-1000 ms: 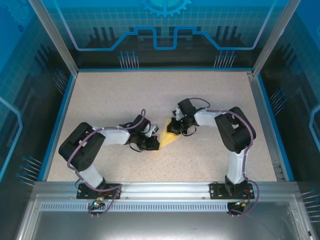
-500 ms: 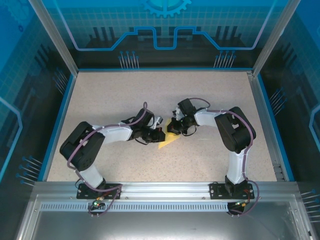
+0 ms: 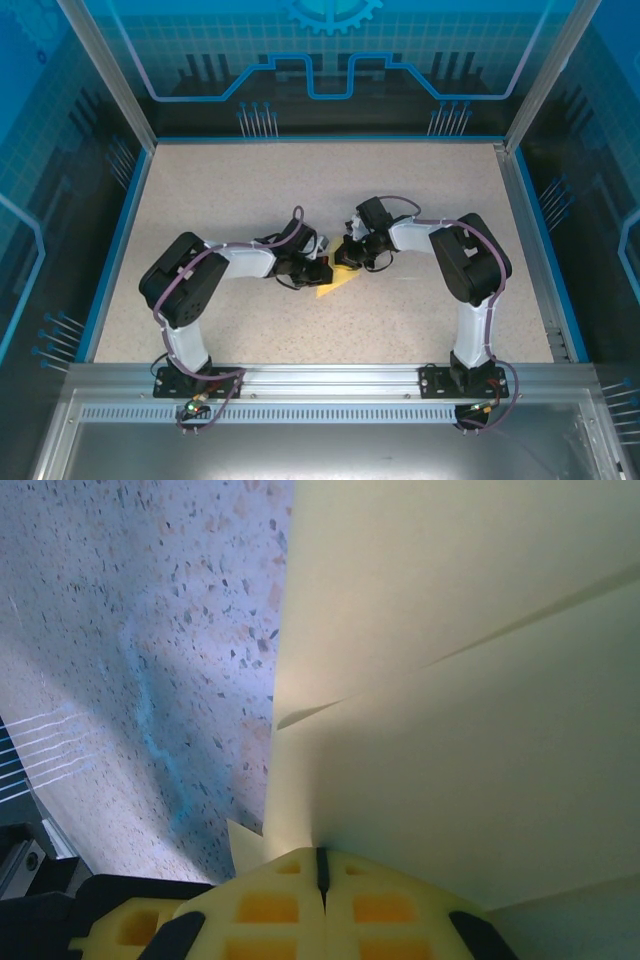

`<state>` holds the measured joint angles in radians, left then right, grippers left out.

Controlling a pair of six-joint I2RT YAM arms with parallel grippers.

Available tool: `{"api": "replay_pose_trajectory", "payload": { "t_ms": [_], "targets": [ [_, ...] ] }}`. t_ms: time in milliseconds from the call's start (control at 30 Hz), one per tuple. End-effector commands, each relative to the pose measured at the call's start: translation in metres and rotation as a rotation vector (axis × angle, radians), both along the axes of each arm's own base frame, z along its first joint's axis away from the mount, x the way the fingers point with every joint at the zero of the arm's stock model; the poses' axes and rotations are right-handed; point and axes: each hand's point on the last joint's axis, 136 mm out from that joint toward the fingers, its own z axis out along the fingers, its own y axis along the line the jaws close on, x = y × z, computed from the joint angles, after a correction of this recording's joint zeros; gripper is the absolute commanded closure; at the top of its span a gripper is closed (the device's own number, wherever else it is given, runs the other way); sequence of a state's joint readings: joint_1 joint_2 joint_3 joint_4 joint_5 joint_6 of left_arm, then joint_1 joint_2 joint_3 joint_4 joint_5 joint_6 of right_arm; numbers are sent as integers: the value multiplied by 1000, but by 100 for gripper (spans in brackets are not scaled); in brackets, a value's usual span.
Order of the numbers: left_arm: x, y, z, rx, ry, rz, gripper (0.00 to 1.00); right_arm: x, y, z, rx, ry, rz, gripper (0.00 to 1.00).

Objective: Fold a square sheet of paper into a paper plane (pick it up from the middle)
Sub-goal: Fourth fold the wing at the center of the table.

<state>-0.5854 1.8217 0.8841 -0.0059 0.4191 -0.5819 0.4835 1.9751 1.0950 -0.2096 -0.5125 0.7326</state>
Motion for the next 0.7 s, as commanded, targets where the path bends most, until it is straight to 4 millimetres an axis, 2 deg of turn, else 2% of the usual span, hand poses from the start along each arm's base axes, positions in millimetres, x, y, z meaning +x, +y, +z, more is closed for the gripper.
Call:
{"api": "replay_pose_trajectory", "payload": {
  "t_ms": [0, 167, 367, 533, 600, 667],
  "targets": [
    [-2, 8, -4, 1, 19, 28, 94, -37, -44, -67, -247, 156, -26, 97],
    [-19, 16, -19, 12, 72, 30, 94, -38, -44, -68, -249, 159, -24, 97],
    [-56, 33, -24, 9, 136, 10, 94, -38, -45, -68, -252, 157, -22, 97],
    [-77, 42, -15, 0, 145, -36, 93, -36, -44, -66, -247, 152, -21, 97],
    [-75, 40, -4, -14, 116, -48, 93, -34, -41, -62, -235, 144, -19, 97],
    [-65, 37, 12, -24, 62, -38, 93, -27, -33, -50, -191, 114, -8, 96]
  ]
}}
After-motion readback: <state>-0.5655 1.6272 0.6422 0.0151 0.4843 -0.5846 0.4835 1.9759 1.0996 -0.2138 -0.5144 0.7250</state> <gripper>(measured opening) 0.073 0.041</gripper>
